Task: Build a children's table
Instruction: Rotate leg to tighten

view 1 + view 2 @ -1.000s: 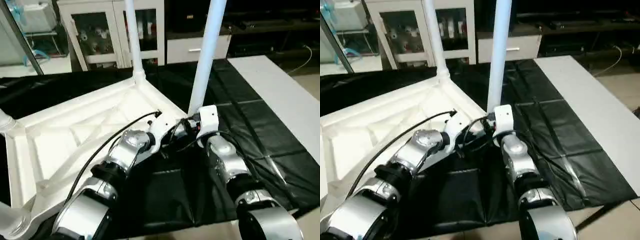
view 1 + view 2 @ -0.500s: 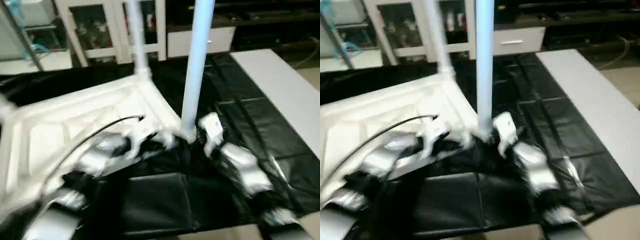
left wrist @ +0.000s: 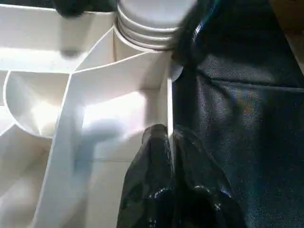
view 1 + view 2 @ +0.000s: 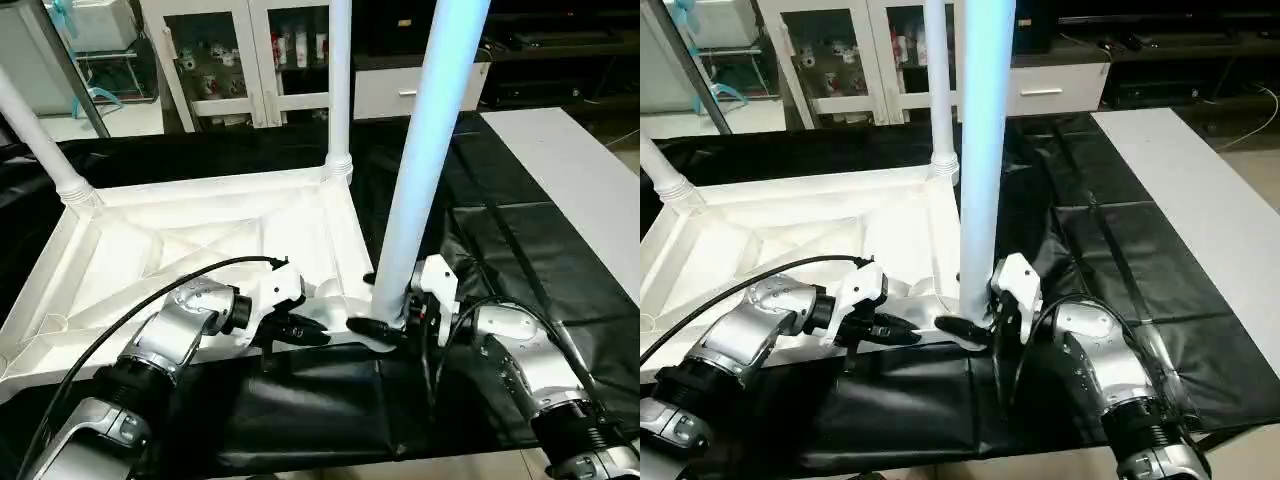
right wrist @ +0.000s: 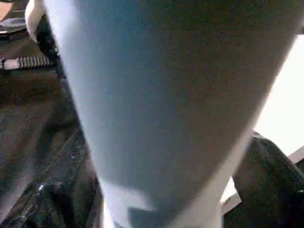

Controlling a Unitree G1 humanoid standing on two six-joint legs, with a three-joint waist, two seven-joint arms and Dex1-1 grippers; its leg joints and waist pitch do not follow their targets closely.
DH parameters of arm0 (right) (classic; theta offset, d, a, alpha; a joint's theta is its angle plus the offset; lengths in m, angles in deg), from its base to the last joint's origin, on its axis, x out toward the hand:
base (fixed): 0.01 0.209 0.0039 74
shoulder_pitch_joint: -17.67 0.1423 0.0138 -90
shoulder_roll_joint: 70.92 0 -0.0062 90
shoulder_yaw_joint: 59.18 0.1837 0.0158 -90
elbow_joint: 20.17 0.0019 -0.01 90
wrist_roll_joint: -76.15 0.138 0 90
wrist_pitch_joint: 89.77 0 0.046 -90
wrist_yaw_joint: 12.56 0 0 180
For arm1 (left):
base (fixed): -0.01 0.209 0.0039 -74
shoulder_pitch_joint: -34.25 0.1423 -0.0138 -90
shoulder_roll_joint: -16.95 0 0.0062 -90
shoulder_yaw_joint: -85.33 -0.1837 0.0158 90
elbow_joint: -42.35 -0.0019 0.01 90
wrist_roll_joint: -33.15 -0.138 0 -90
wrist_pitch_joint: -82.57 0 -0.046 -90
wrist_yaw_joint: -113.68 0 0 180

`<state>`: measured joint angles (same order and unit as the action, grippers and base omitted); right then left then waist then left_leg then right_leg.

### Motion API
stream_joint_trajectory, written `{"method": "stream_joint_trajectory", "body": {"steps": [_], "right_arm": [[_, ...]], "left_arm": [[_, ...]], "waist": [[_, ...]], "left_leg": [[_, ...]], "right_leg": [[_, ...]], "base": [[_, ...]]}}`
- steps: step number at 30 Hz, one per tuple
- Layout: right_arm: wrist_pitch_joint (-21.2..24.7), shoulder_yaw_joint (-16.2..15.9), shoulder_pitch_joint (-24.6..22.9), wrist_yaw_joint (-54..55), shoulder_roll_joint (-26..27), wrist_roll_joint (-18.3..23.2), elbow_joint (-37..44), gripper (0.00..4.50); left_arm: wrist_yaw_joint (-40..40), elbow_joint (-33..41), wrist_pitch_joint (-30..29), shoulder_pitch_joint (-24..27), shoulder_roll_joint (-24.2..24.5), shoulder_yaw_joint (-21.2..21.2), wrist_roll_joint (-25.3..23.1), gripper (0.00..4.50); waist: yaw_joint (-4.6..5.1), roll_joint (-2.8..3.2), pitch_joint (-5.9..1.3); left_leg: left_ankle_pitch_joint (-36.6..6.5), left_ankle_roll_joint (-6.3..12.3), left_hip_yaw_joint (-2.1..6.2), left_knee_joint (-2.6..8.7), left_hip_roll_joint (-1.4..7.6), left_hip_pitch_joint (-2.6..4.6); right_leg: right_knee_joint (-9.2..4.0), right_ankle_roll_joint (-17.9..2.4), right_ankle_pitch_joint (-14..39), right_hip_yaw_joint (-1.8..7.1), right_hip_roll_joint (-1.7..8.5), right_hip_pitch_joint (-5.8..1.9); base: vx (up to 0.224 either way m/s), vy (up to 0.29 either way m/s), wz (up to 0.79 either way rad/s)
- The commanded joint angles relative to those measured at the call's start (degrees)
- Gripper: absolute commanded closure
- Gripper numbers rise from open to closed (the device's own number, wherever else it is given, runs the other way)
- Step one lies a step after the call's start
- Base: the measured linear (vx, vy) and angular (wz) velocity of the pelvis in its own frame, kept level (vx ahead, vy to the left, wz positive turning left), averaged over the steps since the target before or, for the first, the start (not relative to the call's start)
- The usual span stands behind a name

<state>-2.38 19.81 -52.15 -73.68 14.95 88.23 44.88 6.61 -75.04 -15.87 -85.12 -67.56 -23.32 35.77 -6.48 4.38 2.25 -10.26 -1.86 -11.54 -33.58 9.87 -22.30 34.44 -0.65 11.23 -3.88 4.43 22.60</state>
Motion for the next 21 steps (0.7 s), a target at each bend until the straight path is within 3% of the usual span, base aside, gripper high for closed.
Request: {"method": "stream_joint_trajectory", "body": {"steps": [1,10,15,16,18,21], "right_arm": [[0.5,-0.6,-0.1,-0.6,-0.2,-0.6,1.3,0.91],[2.2,-0.1,0.6,-1.3,-0.4,0.3,0.9,1.73],[2.7,0.1,0.6,-1.7,-0.3,0.5,0.8,1.83],[3.1,0.2,0.6,-2.0,-0.2,0.7,0.7,1.83],[3.1,0.3,0.7,-1.8,-0.1,0.6,0.5,1.84],[2.0,0.9,2.0,3.8,1.7,-1.7,-3.3,1.84]], "left_arm": [[0.3,0.0,-0.3,0.1,-0.2,-1.1,-0.5,4.50],[-0.2,-0.4,-0.7,-0.3,-0.3,-0.9,-0.4,4.50],[-0.1,-0.3,-0.9,-0.1,-0.3,-0.9,-0.3,4.50],[-0.2,-0.2,-1.1,-0.1,-0.3,-1.0,-0.3,4.50],[-0.4,-0.2,-1.2,-0.1,-0.4,-1.0,-0.4,4.50],[-2.6,-1.0,-0.9,-0.2,-0.8,-0.8,-1.3,4.50]], "waist": [[0.28,-0.69,-3.27],[0.22,-0.70,-3.34],[0.17,-0.69,-3.36],[0.18,-1.08,-3.38],[0.15,-1.05,-3.37],[0.39,-1.04,-3.23]], "left_leg": [[-12.9,3.63,1.97,4.09,4.05,1.33],[-12.8,3.69,1.96,3.98,4.04,1.41],[-12.2,4.14,1.96,3.87,4.02,1.34],[-12.0,4.20,1.92,3.83,3.99,1.34],[-11.6,4.34,1.92,3.83,4.01,1.31],[-11.9,3.99,1.97,3.92,3.90,1.24]], "right_leg": [[-4.22,-11.9,11.6,2.88,4.73,-2.03],[-4.21,-12.1,11.4,2.85,4.71,-2.05],[-4.09,-12.3,10.8,2.78,4.71,-2.09],[-4.07,-12.2,11.1,2.79,4.74,-2.14],[-4.10,-12.1,11.3,2.78,4.72,-2.10],[-4.15,-12.1,12.4,2.76,4.80,-1.97]], "base": [[0.000,0.000,0.00],[0.000,0.000,0.00],[0.000,0.000,0.00],[0.000,0.000,0.00],[0.000,0.000,0.00],[0.000,0.000,0.00]]}}
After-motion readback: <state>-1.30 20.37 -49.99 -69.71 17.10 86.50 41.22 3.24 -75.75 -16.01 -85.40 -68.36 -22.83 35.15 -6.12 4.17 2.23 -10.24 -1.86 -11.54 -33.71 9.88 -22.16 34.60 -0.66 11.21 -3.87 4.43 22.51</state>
